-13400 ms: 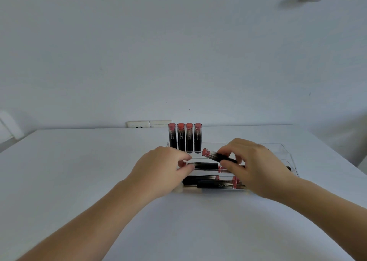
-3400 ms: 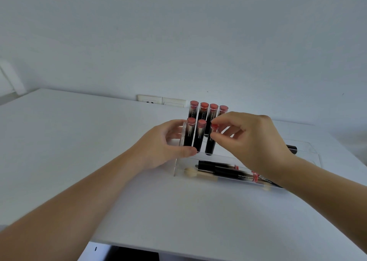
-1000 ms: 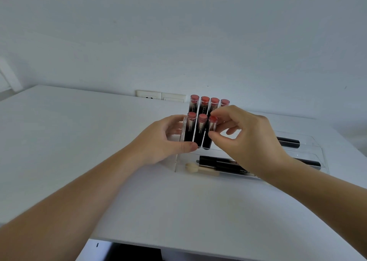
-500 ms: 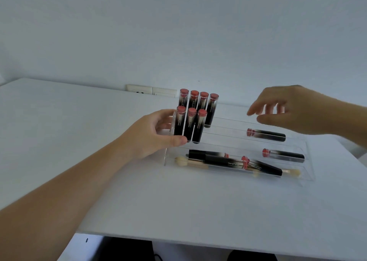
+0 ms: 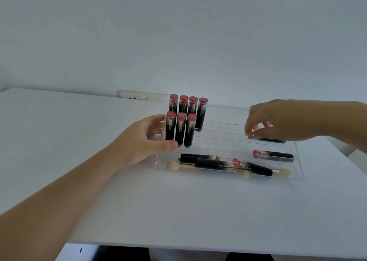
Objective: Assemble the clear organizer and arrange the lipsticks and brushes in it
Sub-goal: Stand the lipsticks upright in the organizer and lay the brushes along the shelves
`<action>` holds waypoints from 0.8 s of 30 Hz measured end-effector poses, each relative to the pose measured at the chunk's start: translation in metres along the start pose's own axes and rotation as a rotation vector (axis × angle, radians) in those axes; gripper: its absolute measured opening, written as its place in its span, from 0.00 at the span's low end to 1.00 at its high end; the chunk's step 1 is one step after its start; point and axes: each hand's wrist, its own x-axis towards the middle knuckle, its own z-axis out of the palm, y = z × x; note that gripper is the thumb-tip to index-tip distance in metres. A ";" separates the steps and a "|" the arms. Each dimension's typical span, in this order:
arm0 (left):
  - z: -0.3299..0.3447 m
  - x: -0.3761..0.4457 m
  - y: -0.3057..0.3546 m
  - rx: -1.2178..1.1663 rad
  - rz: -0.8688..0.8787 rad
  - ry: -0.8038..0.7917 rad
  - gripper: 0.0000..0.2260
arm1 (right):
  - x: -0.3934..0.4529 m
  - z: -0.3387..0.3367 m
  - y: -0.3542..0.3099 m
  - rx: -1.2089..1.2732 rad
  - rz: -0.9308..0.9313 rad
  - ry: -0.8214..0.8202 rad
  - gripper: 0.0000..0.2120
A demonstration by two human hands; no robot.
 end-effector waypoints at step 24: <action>0.001 -0.002 0.001 0.002 -0.033 0.014 0.39 | -0.015 -0.002 -0.011 0.424 -0.085 0.552 0.09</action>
